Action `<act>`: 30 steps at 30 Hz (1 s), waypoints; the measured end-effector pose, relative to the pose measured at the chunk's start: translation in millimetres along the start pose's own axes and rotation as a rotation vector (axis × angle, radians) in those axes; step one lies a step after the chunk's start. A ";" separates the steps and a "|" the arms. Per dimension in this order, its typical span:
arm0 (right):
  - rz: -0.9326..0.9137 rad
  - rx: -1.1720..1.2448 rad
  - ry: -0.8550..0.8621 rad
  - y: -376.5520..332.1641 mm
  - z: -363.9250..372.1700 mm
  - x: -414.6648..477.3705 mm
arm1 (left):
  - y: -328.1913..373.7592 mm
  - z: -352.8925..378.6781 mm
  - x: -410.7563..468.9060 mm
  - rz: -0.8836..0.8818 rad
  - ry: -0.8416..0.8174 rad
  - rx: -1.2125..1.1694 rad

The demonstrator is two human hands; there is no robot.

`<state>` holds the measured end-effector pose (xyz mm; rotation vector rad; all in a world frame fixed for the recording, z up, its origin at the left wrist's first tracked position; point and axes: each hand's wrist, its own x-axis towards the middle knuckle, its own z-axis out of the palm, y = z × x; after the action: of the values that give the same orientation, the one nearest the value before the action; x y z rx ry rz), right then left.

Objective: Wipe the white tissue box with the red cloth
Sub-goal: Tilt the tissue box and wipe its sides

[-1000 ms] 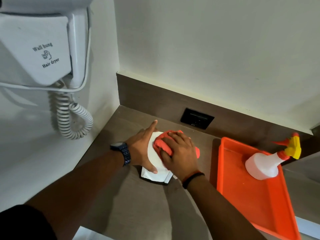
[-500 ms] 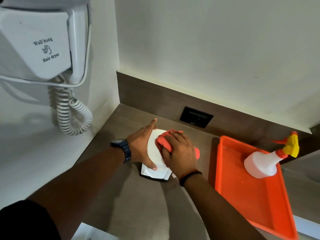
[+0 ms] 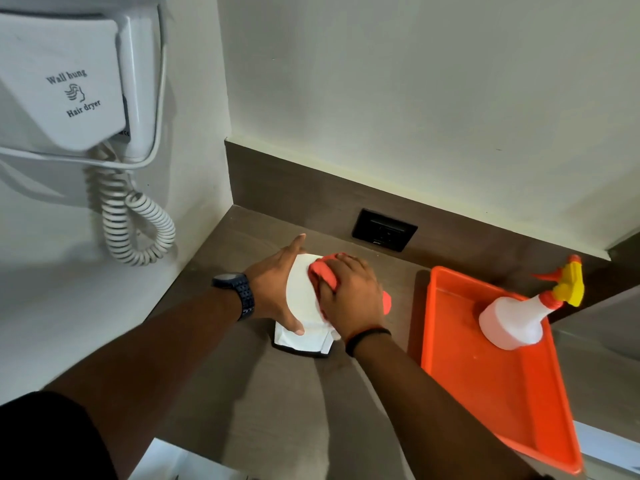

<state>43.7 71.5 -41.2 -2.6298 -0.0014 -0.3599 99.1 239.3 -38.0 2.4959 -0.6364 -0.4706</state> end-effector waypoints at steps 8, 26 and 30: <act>-0.264 -0.075 0.007 -15.2 -3.0 -22.5 | 0.7 -2.3 -0.7 -0.006 -0.030 0.000; -0.226 -0.035 0.068 4.1 -1.9 -26.8 | 11.9 -1.8 -4.3 -0.042 -0.008 0.012; -0.107 -0.033 0.071 -9.3 3.0 -2.0 | 13.9 -4.2 -4.6 -0.064 -0.017 0.007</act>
<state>41.9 81.2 -39.9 -2.6549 -0.1140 -0.4936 92.4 232.9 -25.9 2.5281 -0.5664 -0.5144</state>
